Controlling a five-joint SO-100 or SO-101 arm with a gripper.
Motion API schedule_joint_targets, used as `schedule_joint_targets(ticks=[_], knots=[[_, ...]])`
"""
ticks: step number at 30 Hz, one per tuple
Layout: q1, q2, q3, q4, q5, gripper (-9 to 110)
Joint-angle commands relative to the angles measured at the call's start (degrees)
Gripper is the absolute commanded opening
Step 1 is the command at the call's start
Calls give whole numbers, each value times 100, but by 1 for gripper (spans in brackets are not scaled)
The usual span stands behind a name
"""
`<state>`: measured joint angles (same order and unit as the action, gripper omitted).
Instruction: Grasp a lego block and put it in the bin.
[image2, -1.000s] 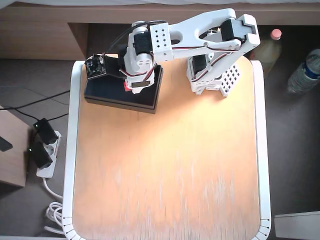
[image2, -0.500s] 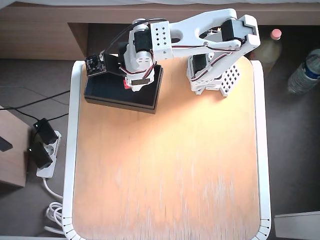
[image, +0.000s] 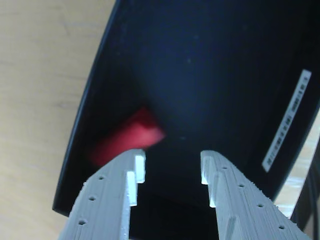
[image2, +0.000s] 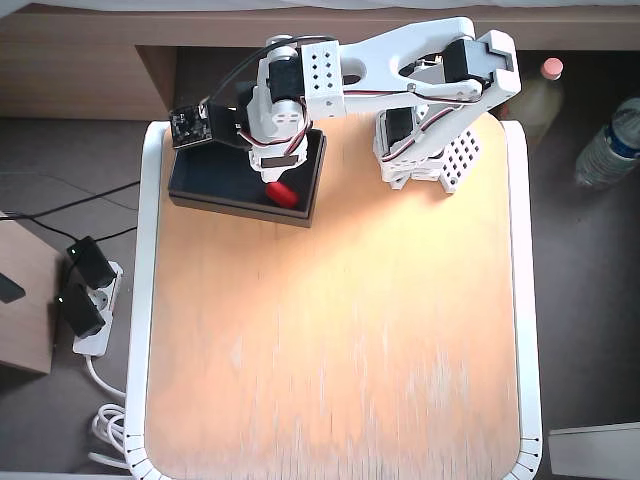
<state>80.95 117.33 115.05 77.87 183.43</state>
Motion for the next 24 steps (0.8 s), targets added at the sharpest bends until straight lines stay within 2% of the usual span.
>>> schedule_joint_targets(ticks=[1, 13, 19, 24], knots=[[141, 360, -53, -167, 88, 14], [-677, 1063, -79, -773, -633, 14], [-1635, 1775, -79, -782, -1107, 14], [-2892, 2074, -79, -782, -1521, 13]])
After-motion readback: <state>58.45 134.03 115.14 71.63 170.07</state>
